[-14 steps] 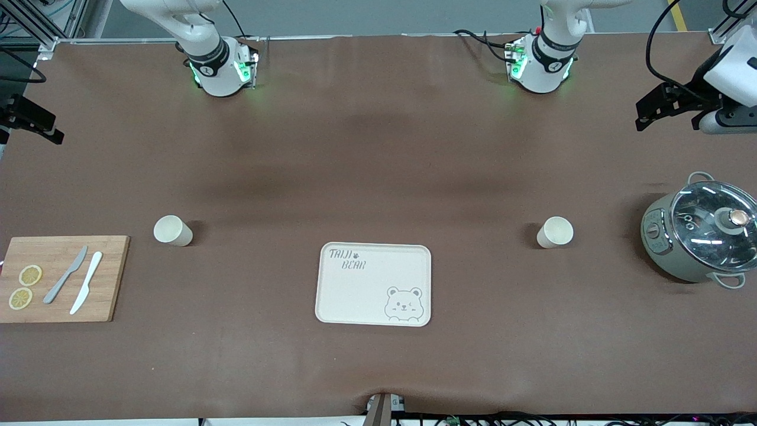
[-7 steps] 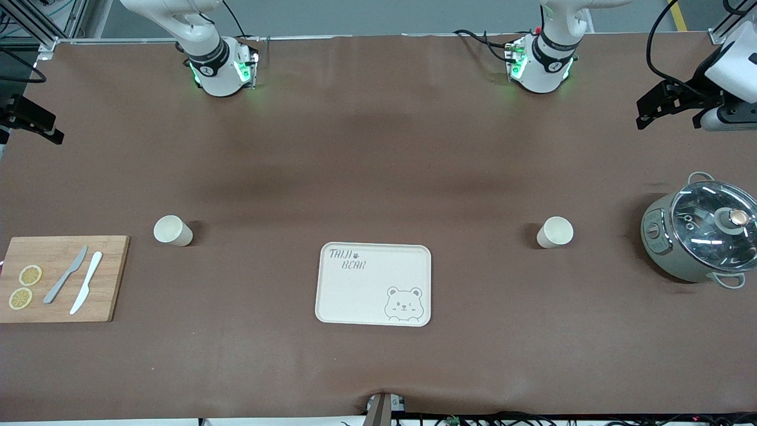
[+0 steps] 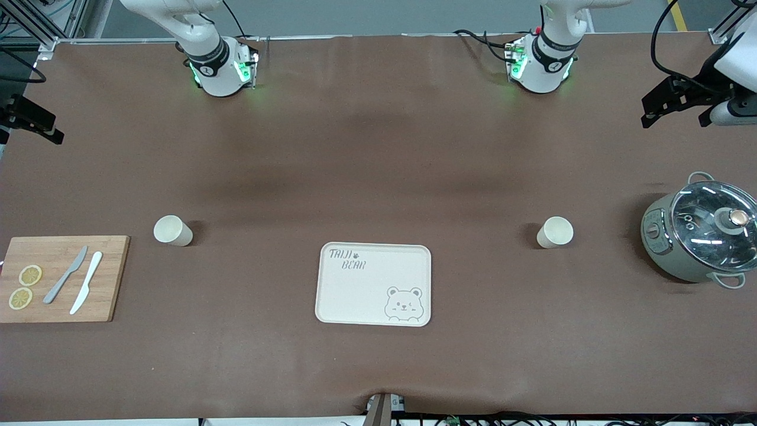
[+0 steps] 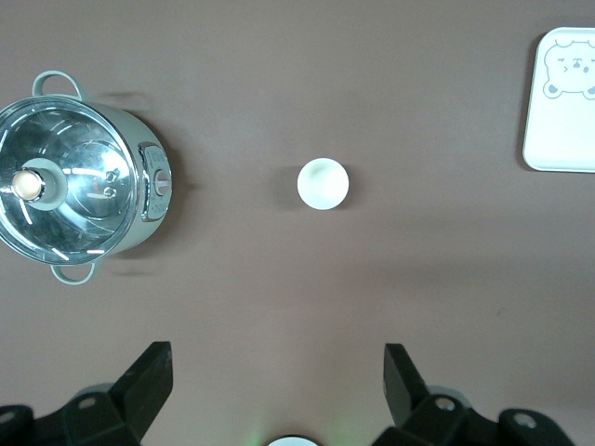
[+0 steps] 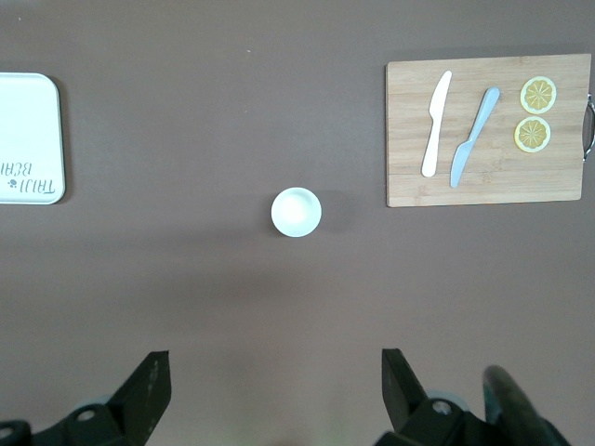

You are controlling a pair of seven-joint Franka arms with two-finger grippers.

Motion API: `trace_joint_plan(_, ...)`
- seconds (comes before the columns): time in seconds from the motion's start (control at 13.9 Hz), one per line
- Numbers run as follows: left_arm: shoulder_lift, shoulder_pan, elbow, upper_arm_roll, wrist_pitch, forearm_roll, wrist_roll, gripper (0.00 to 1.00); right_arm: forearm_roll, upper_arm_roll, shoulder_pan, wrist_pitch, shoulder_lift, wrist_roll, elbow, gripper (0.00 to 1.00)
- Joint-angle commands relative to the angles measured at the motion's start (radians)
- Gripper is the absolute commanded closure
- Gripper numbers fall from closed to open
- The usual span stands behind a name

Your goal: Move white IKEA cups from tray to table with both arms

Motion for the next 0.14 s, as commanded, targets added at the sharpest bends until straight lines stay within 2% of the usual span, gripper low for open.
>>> trace_joint_plan(0.0,0.001,0.004,0.014,0.005,-0.001,-0.002,0.014,0.0,0.014,0.003,-0.008,-0.007,-0.008,0.012,0.002,0.0)
trace_joint_plan(0.07,0.001,0.004,0.015,0.006,-0.001,-0.002,0.014,0.0,0.014,0.003,-0.008,-0.008,-0.008,0.012,0.002,0.0)
